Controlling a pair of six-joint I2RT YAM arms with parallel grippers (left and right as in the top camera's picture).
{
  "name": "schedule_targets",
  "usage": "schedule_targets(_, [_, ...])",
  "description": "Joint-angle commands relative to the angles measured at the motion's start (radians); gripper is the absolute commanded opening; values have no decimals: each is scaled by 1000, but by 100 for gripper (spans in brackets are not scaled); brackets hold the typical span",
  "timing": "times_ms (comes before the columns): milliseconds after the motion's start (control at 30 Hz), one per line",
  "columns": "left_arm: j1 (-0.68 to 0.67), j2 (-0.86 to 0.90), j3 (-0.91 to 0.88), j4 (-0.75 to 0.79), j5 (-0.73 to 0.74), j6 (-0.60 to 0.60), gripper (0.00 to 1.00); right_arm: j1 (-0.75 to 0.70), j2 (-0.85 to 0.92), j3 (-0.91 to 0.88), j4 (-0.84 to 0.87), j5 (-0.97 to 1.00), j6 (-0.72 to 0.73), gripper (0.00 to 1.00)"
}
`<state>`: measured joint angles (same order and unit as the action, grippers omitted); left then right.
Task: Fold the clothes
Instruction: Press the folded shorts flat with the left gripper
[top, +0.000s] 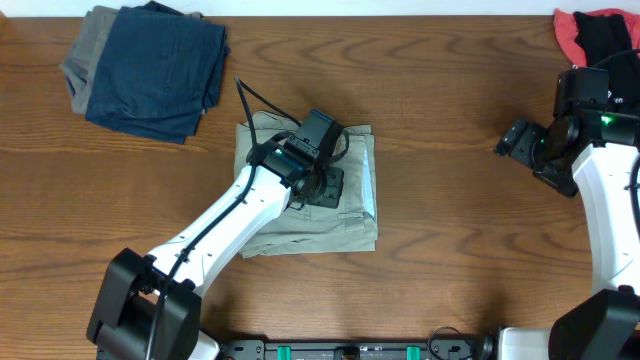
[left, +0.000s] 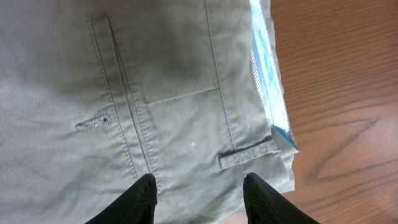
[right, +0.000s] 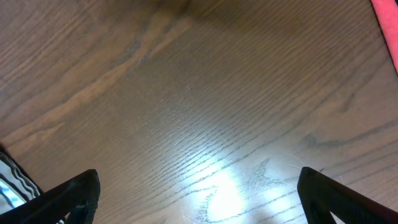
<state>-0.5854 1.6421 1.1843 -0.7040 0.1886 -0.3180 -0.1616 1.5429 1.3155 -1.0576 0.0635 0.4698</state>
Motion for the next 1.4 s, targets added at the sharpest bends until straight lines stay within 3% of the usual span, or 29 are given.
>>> schedule_targets(0, [-3, -20, 8, -5, 7, -2, 47, -2, -11, 6, -1, 8, -7, 99])
schedule_targets(67, [-3, -21, 8, -6, 15, -3, 45, -2, -11, 6, -1, 8, -7, 99])
schedule_targets(333, [-45, 42, -2, -8, 48, -21, 15, -2, -11, 6, -1, 8, -7, 99])
schedule_targets(433, [-75, 91, -3, -5, 48, -60, 10, -2, -11, 6, -1, 8, -7, 99])
schedule_targets(833, [-187, 244, -3, 71, 117, -93, 6, -2, -11, 6, -1, 8, -7, 99])
schedule_targets(1200, [-196, 226, 6, 40, 119, -107, 6, -2, -11, 6, -1, 8, -7, 99])
schedule_targets(1367, [-194, 127, 66, -44, 113, -35, 6, -2, -11, 6, -1, 8, -7, 99])
